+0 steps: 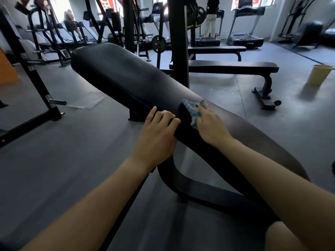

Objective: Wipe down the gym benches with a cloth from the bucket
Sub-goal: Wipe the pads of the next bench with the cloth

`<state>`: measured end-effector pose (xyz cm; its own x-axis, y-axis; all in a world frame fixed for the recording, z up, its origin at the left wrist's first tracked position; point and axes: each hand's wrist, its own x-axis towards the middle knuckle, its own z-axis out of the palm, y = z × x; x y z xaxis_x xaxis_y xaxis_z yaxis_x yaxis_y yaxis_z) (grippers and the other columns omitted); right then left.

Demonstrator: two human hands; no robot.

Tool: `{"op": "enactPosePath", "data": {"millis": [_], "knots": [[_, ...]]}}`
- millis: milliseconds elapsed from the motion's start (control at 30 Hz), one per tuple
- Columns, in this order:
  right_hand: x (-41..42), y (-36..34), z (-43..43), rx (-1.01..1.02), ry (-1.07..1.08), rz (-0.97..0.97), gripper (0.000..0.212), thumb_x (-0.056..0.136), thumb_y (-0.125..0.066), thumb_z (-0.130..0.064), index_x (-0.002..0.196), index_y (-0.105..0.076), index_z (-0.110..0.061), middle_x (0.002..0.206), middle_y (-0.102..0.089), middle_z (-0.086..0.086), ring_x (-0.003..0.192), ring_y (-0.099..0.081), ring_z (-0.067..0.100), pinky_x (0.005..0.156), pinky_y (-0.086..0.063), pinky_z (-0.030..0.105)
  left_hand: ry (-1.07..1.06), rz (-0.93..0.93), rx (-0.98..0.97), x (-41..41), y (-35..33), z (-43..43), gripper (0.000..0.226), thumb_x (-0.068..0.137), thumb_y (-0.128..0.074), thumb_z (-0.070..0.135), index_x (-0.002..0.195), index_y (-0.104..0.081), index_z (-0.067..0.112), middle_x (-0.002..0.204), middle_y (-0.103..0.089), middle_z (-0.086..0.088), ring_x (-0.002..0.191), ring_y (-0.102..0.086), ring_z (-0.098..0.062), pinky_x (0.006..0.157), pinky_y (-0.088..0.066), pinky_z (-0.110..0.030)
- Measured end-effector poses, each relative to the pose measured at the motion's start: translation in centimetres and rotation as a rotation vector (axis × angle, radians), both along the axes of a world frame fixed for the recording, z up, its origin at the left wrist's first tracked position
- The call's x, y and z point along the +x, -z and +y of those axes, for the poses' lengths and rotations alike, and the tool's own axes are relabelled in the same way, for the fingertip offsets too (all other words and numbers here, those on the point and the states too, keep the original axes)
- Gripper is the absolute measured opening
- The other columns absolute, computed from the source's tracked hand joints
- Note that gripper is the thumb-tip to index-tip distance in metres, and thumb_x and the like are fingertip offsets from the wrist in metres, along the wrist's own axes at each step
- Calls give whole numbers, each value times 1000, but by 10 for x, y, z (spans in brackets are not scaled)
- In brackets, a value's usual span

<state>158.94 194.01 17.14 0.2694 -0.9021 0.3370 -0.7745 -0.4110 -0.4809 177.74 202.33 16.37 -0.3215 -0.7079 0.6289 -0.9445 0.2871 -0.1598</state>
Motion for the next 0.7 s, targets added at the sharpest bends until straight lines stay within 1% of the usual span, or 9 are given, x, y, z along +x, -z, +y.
{"op": "enactPosePath", "data": {"millis": [100,167,233,267,333,433,500,633,700], "knots": [[-38,20,12,35,135,33,42,98,-44,-11,139,-51,-10,162,-34,11,135,-46,39,102,-43,43,-36,37,18,-10,1,2,41,84,-64,15,125,-63,13,128,-60,-6,126,-51,-28,126,-22,-49],[-60,29,20,66,217,57,38,96,-48,-10,133,-55,-9,155,-43,16,128,-52,41,94,-45,44,-57,56,21,-16,3,5,42,84,-63,14,126,-61,11,128,-58,-7,130,-49,-30,126,-22,-48],[-71,30,24,109,278,54,33,94,-50,-7,126,-58,-6,138,-56,22,117,-57,42,83,-43,41,-74,73,22,-20,6,7,44,84,-65,14,127,-60,11,131,-58,-8,137,-45,-32,126,-22,-49],[-72,26,23,125,289,56,33,93,-50,-5,125,-59,-5,130,-60,24,113,-58,43,81,-42,41,-79,84,29,-22,7,8,46,83,-65,13,128,-60,10,133,-58,-9,140,-44,-33,126,-23,-50],[-65,14,13,174,258,79,38,93,-49,-4,130,-58,-6,128,-61,26,114,-57,44,84,-43,41,-94,105,47,-24,10,9,49,82,-66,12,130,-58,9,137,-56,-10,143,-41,-35,124,-26,-53],[-35,-7,-1,220,123,72,38,99,-46,-11,136,-51,-5,146,-46,22,129,-47,42,97,-39,39,-111,112,67,-27,11,9,51,81,-69,14,130,-57,9,140,-56,-11,145,-40,-35,123,-28,-54],[-8,-20,-4,150,-26,96,44,103,-42,-14,146,-42,-7,158,-32,19,141,-36,38,107,-33,39,-103,107,69,-26,10,9,51,81,-71,15,130,-57,10,140,-56,-10,145,-41,-34,122,-28,-55],[16,-30,7,12,-232,186,55,105,-38,-12,158,-27,-10,166,-20,14,153,-20,29,117,-26,37,-97,83,100,-23,5,9,54,81,-68,13,133,-55,10,144,-54,-10,148,-37,-34,123,-26,-56],[3,-20,14,-2,-247,170,54,106,-36,-10,159,-28,-13,168,-19,7,154,-19,26,121,-25,37,-103,87,106,-24,6,11,53,83,-67,13,135,-55,11,145,-54,-10,149,-36,-33,124,-25,-55]]}}
